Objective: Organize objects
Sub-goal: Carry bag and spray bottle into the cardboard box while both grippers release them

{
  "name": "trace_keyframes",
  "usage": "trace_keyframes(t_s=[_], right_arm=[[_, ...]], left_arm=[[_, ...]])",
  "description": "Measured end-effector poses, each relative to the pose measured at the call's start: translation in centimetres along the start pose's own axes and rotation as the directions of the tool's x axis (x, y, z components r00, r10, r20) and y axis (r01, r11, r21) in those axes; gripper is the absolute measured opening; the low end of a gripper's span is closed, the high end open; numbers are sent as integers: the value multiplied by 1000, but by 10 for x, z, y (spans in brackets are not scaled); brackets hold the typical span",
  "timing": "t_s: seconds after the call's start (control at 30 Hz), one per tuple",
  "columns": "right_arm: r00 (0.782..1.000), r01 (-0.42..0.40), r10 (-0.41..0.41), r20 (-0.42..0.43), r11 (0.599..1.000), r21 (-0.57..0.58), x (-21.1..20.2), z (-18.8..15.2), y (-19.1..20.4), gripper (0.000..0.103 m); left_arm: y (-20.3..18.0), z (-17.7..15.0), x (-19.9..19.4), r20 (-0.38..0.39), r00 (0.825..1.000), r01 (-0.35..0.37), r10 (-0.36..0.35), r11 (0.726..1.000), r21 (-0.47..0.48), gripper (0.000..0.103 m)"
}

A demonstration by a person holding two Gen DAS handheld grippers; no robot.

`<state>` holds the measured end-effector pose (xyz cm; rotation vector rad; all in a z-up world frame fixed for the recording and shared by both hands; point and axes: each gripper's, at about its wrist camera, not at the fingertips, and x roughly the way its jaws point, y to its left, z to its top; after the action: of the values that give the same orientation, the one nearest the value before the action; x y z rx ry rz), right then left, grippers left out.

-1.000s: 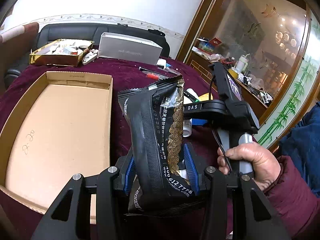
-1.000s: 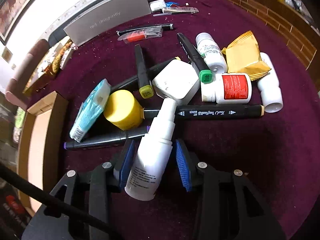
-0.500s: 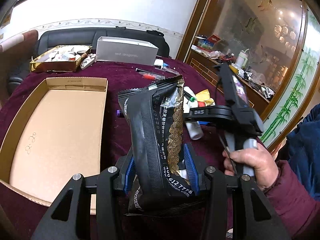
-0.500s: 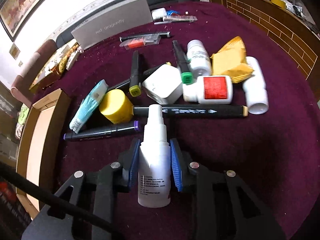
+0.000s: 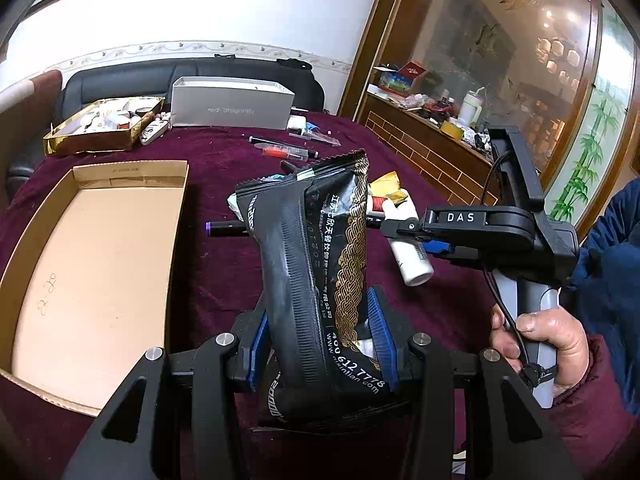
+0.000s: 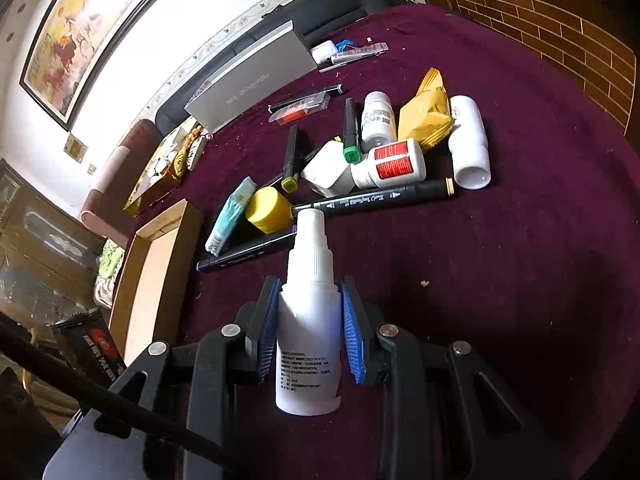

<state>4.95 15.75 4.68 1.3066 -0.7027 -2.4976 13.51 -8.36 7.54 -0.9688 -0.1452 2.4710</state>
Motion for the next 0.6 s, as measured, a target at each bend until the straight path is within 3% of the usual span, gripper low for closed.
trace_keyframes(t_s=[0.37, 0.6], right_arm=[[995, -98, 98, 9, 995, -7, -6, 2, 17, 27], [977, -212, 210, -35, 976, -42, 12, 21, 61, 27]], left_arm=[[18, 7, -11, 32, 999, -7, 8, 999, -40, 39], [70, 27, -38, 81, 988, -124, 132, 987, -98, 39]])
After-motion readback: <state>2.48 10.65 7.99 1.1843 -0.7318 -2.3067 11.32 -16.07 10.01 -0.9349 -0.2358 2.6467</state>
